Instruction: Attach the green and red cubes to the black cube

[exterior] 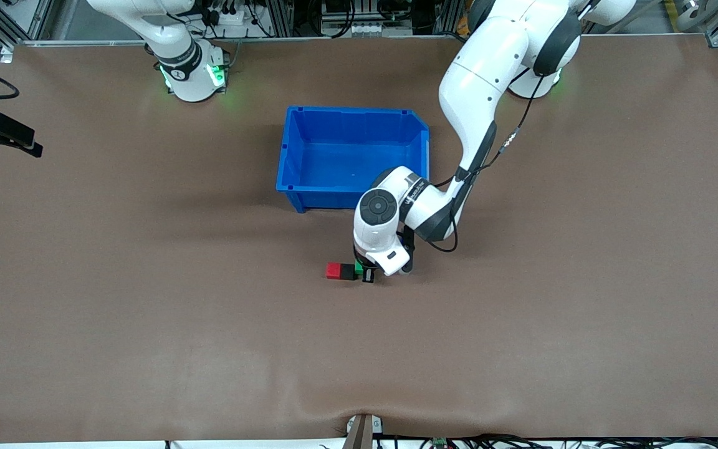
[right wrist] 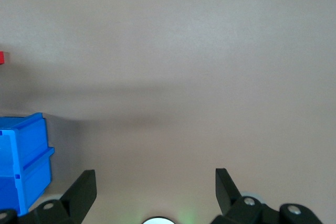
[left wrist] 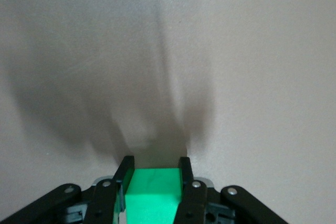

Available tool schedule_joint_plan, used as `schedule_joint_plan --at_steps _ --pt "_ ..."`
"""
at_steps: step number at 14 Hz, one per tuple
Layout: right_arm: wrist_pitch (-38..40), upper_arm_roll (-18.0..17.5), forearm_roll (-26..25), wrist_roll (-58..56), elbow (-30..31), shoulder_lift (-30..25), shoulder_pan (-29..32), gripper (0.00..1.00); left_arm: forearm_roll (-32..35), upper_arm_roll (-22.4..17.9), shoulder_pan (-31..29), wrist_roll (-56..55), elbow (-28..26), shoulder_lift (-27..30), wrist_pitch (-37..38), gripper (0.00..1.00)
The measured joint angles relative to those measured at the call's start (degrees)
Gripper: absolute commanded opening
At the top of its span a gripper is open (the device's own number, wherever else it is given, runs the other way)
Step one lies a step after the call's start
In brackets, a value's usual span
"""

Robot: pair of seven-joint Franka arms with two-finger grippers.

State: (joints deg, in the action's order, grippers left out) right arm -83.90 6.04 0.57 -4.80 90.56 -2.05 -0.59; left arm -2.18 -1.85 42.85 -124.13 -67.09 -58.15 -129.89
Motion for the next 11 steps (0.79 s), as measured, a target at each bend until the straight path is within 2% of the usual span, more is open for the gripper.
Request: schedule_joint_plan --at_steps 2,7,11 --pt "0.0 -0.1 0.0 0.0 0.0 0.0 -0.1 1.0 0.0 0.0 0.2 0.0 0.1 0.0 0.6 1.0" --pt "0.1 -0.1 0.0 0.0 0.0 0.0 -0.5 1.0 0.0 0.4 0.5 -0.8 0.4 -0.3 2.5 1.0" --pt "0.1 -0.1 0.0 0.1 0.1 0.0 -0.9 1.0 0.0 0.3 -1.8 0.6 1.6 1.8 7.9 1.0"
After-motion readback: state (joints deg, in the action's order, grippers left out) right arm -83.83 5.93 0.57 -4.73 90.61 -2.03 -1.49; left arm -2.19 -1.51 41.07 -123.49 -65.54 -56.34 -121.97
